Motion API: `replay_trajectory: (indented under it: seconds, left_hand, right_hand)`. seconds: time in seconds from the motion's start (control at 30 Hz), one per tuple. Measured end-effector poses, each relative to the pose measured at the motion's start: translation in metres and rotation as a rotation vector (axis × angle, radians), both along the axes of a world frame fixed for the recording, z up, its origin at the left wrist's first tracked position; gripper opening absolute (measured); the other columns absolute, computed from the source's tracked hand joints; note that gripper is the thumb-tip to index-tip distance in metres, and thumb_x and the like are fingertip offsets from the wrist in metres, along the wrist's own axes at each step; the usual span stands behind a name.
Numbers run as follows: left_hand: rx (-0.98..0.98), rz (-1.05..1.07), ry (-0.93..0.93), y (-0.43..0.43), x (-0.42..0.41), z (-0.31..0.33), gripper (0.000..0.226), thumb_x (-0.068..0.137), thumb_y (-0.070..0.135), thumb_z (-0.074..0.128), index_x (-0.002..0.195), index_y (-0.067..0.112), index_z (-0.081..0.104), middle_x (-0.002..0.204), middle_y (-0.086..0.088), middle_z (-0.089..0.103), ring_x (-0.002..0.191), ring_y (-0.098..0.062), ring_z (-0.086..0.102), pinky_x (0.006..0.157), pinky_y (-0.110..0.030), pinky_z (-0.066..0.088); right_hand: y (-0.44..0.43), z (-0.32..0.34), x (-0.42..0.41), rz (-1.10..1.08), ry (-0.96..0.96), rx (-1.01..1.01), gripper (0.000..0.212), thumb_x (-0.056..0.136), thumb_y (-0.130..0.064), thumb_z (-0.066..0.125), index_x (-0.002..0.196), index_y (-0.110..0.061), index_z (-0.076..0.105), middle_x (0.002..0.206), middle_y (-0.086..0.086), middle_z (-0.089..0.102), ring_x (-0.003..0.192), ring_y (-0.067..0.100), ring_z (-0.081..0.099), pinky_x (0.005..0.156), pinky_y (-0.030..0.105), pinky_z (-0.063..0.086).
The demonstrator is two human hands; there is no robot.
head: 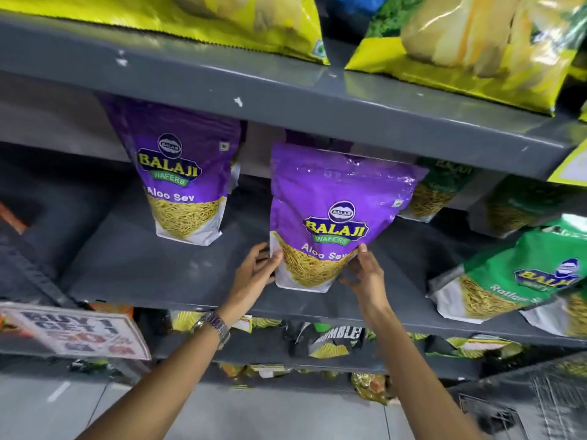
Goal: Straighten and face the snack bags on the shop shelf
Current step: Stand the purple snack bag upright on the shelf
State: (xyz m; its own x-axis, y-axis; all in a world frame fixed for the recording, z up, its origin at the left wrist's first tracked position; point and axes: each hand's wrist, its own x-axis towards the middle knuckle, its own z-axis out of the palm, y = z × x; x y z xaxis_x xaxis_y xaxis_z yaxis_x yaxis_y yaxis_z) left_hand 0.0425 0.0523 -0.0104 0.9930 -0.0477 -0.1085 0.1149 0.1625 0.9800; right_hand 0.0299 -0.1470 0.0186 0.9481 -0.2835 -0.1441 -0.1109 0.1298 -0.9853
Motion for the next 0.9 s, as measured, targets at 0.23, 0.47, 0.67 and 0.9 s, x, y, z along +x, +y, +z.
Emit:
replay_trajectory:
  seconds: [0.23,0.47,0.67,0.9]
  left_hand:
    - [0.014,-0.024,0.025,0.007,-0.026,-0.011,0.043,0.062,0.052,0.073,0.1,0.037,0.059,0.113,-0.005,0.066,0.105,-0.02,0.064,0.09,-0.043,0.054]
    - [0.008,-0.042,0.03,0.009,-0.028,-0.011,0.055,0.051,0.063,0.076,0.098,0.04,0.06,0.113,0.002,0.066,0.106,-0.018,0.064,0.096,-0.049,0.05]
    - [-0.034,-0.035,0.006,0.008,-0.03,-0.007,0.036,0.077,0.037,0.071,0.109,0.032,0.054,0.121,-0.006,0.061,0.105,-0.013,0.062,0.085,-0.03,0.055]
    - [-0.063,0.392,-0.153,0.065,-0.031,-0.012,0.028,0.083,0.022,0.067,0.108,0.029,0.056,0.117,0.001,0.061,0.115,-0.017,0.057,0.094,-0.036,0.049]
  right_hand:
    - [0.005,0.002,-0.028,-0.03,0.037,-0.05,0.027,0.094,-0.045,0.045,0.095,-0.025,0.061,0.107,0.001,0.064,0.108,0.021,0.058,0.089,0.045,0.046]
    - [0.009,0.007,-0.042,-0.044,0.036,-0.063,0.026,0.096,-0.042,0.041,0.094,-0.023,0.059,0.104,-0.002,0.066,0.107,0.019,0.06,0.081,0.039,0.052]
    - [0.025,0.006,-0.054,-0.34,-0.062,-0.123,0.032,0.096,-0.035,0.048,0.12,-0.016,0.053,0.125,0.001,0.056,0.12,0.017,0.051,0.106,0.039,0.039]
    - [0.098,-0.031,-0.119,-0.183,-0.211,-0.306,0.011,0.078,-0.036,0.063,0.088,-0.036,0.06,0.083,-0.012,0.067,0.075,0.004,0.059,0.063,0.01,0.044]
